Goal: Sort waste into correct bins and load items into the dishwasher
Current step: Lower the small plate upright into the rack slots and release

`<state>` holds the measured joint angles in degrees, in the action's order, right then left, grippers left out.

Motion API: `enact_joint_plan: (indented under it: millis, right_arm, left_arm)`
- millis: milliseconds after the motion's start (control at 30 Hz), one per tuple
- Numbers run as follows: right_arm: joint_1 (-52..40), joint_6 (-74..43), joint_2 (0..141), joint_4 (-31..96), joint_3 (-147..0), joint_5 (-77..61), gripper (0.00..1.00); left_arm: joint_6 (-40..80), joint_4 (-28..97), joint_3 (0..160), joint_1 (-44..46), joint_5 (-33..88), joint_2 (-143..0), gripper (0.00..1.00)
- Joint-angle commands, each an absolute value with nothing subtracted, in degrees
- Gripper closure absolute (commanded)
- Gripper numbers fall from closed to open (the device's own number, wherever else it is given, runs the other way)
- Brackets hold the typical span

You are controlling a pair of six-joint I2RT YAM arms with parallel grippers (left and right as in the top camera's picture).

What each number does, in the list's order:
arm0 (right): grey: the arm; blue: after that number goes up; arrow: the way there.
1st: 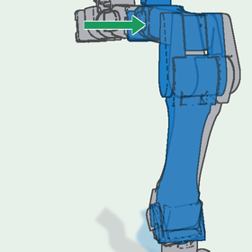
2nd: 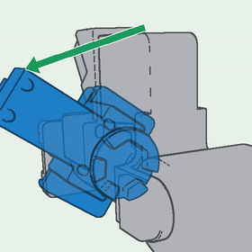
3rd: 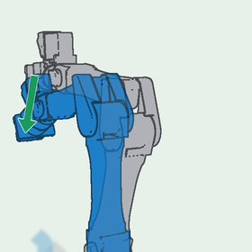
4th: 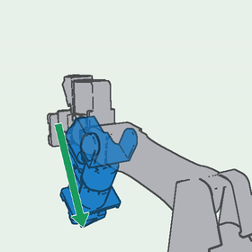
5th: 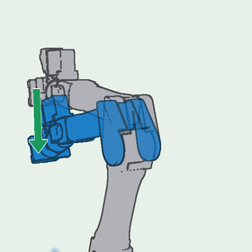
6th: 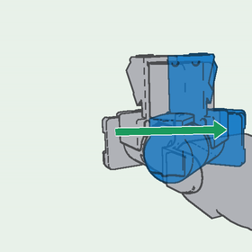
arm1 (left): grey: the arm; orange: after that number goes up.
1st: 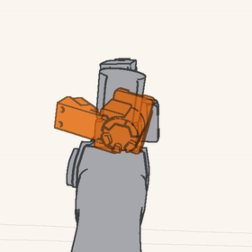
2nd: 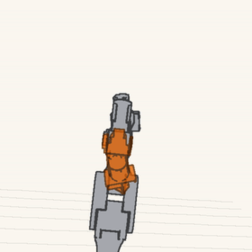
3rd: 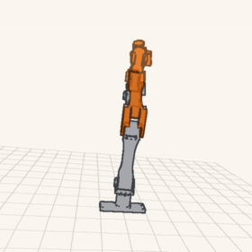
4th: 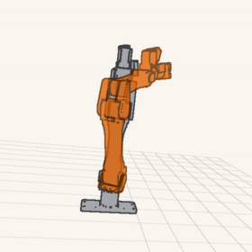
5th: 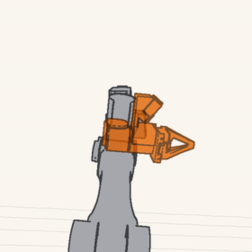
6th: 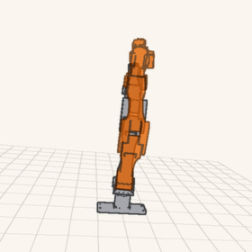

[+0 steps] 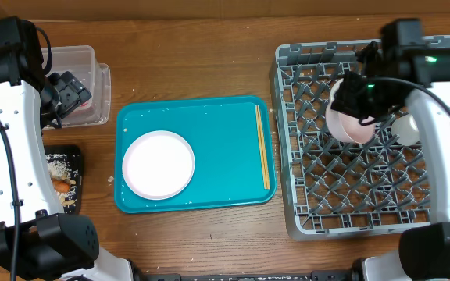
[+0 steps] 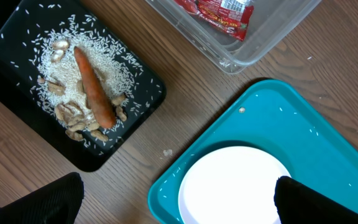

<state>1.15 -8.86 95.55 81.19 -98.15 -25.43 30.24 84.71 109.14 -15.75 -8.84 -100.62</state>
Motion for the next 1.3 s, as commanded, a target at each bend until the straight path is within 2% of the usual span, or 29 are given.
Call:
enact_joint_plan:
  millis: [0,233,567,800,1133,1200,1267]
  right_arm:
    - [5.1,4.8,94.7,81.9,-96.3,-48.4,0.96]
    - [12.1,11.3,94.7,79.9,-85.2,-58.2,0.96]
    - [23.6,16.4,94.8,75.9,-72.4,-63.3,0.96]
    - [27.7,16.6,95.2,74.6,-67.9,-63.3,0.96]
    - [33.6,16.3,95.2,77.3,-69.0,-62.4,0.95]
    - [35.4,15.4,95.2,78.3,-70.4,-60.3,0.91]
    - [36.9,14.5,95.1,79.6,-72.1,-57.3,0.82]
  left_arm:
    - [30.0,84.8,110.0,-15.8,-9.0,-99.7,0.00]
    - [30.0,84.8,110.0,-15.8,-9.0,-99.7,0.00]
    - [30.0,84.8,110.0,-15.8,-9.0,-99.7,0.00]
    - [30.0,84.8,110.0,-15.8,-9.0,-99.7,0.00]
    - [30.0,84.8,110.0,-15.8,-9.0,-99.7,0.00]
    - [30.0,84.8,110.0,-15.8,-9.0,-99.7,0.00]
    - [30.0,84.8,110.0,-15.8,-9.0,-99.7,0.00]
